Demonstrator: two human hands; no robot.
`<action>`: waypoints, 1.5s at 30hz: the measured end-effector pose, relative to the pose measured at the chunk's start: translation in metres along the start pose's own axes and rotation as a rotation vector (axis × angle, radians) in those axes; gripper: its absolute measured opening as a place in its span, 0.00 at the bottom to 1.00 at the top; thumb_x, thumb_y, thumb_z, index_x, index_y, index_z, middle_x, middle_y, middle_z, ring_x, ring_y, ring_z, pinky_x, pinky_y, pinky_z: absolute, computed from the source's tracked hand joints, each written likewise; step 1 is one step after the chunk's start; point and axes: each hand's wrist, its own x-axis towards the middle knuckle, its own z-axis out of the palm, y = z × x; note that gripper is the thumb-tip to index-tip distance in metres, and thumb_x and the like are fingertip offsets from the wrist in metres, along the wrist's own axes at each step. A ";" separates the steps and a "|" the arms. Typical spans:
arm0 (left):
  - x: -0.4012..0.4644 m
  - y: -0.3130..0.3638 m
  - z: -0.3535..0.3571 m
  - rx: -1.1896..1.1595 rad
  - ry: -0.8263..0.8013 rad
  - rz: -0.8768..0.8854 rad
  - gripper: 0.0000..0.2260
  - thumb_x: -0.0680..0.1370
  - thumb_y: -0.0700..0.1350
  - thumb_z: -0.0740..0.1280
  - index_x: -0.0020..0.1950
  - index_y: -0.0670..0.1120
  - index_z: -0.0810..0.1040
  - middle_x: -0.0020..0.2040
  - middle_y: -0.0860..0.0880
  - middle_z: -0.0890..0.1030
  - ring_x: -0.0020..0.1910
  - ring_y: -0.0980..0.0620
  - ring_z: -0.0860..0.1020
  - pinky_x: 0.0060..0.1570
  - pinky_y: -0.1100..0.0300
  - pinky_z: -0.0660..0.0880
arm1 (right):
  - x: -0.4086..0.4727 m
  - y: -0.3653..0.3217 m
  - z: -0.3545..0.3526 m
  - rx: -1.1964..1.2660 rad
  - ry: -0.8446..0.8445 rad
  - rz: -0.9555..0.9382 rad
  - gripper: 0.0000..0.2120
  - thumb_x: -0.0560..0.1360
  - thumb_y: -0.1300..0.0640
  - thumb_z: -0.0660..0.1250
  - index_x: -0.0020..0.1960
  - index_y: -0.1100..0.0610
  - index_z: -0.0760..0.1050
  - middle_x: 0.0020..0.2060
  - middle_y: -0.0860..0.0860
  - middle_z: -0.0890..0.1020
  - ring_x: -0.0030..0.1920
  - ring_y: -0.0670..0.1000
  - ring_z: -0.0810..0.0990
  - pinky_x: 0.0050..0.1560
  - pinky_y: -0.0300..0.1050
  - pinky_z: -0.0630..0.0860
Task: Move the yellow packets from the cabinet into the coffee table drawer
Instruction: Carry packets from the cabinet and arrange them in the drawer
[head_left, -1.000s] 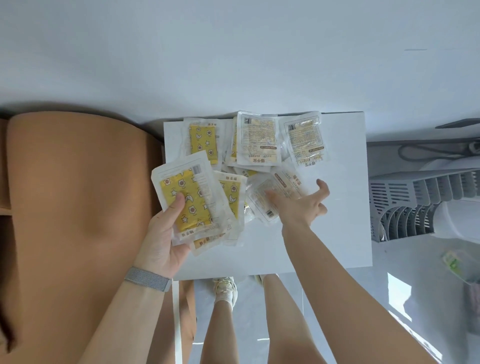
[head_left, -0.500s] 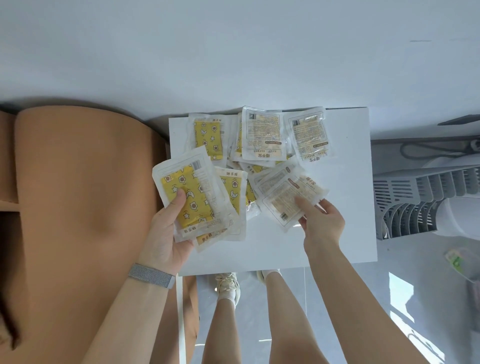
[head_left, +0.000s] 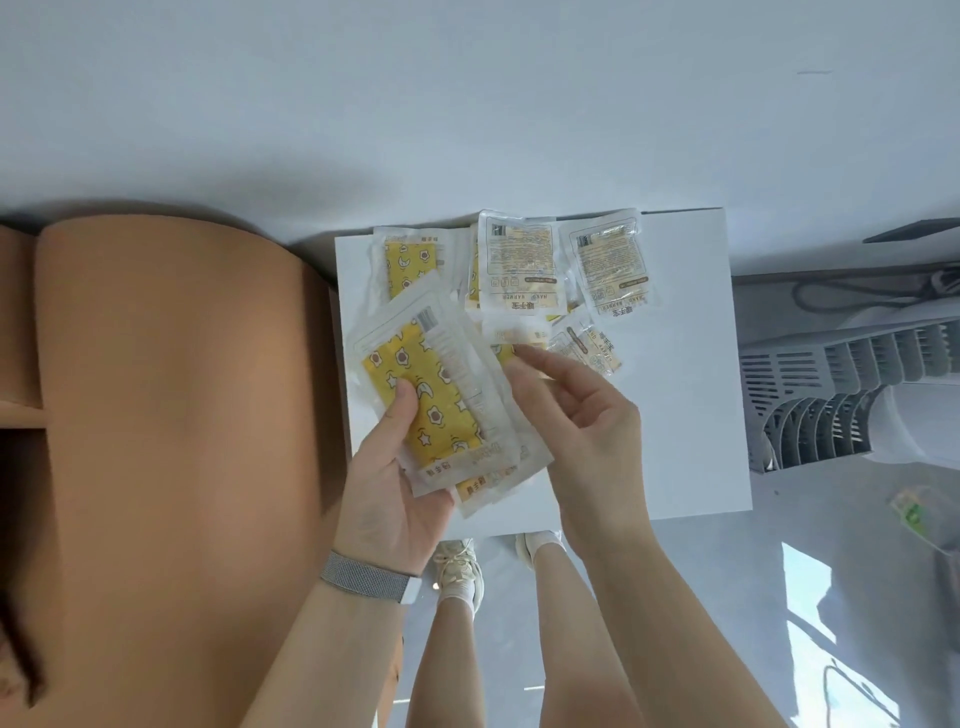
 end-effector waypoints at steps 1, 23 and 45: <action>-0.002 -0.002 0.000 -0.005 -0.005 -0.002 0.13 0.74 0.49 0.64 0.50 0.48 0.86 0.55 0.45 0.84 0.52 0.47 0.84 0.42 0.51 0.81 | -0.001 0.002 0.000 0.003 0.006 -0.008 0.06 0.76 0.57 0.71 0.51 0.58 0.83 0.34 0.46 0.84 0.37 0.48 0.82 0.40 0.42 0.77; -0.226 0.082 0.015 0.289 -0.016 0.135 0.23 0.72 0.52 0.67 0.62 0.41 0.78 0.56 0.39 0.83 0.52 0.40 0.83 0.43 0.44 0.82 | -0.165 -0.081 0.030 0.014 -0.512 0.137 0.18 0.75 0.56 0.71 0.61 0.63 0.78 0.54 0.61 0.84 0.56 0.61 0.83 0.53 0.55 0.80; -0.467 -0.073 -0.022 -0.316 0.580 0.760 0.11 0.79 0.44 0.65 0.61 0.45 0.78 0.53 0.44 0.85 0.47 0.44 0.84 0.40 0.51 0.82 | -0.311 -0.176 0.011 -0.685 -1.121 0.015 0.10 0.76 0.56 0.67 0.54 0.59 0.81 0.46 0.56 0.86 0.43 0.53 0.86 0.37 0.43 0.81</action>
